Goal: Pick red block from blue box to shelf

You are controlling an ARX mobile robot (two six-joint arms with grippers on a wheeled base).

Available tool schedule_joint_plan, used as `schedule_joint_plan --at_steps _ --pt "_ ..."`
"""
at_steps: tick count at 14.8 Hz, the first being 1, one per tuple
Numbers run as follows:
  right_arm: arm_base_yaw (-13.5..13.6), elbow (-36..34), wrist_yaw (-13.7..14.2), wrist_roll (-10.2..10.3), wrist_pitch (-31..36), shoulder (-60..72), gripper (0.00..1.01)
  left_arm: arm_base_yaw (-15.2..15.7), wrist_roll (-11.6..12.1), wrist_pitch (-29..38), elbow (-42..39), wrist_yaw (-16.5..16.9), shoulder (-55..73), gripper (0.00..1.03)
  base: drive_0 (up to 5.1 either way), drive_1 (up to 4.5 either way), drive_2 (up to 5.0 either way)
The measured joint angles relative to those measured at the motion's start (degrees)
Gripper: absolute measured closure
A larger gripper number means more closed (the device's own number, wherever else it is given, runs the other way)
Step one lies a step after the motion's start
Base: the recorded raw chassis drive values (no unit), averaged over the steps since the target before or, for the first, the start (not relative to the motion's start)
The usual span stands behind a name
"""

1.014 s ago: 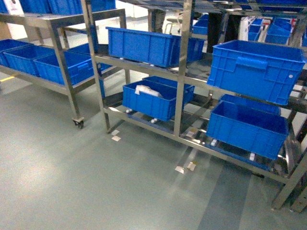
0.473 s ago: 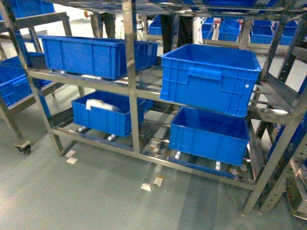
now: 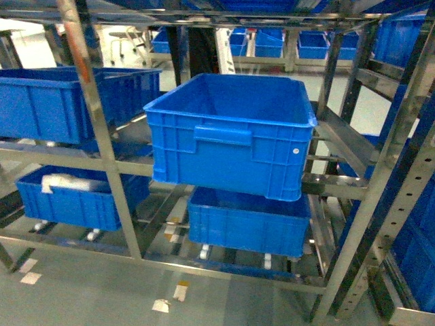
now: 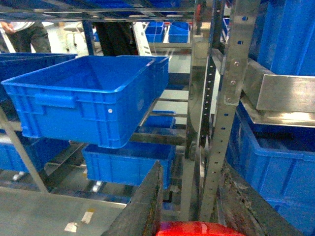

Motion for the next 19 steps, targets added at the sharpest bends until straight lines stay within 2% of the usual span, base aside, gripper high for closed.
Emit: schedule_joint_plan --at_steps 4,15,19 --pt "0.0 0.0 0.0 0.0 0.0 0.0 0.73 0.0 0.0 0.0 0.0 0.0 0.0 0.05 -1.7 2.45 -5.8" --pt "0.0 0.0 0.0 0.0 0.0 0.0 0.73 0.0 0.0 -0.1 0.0 0.0 0.0 0.05 -1.7 -1.68 -1.7" --pt "0.0 0.0 0.1 0.0 0.0 0.0 0.73 -0.1 0.0 -0.1 0.0 0.0 0.0 0.05 0.0 0.00 0.0"
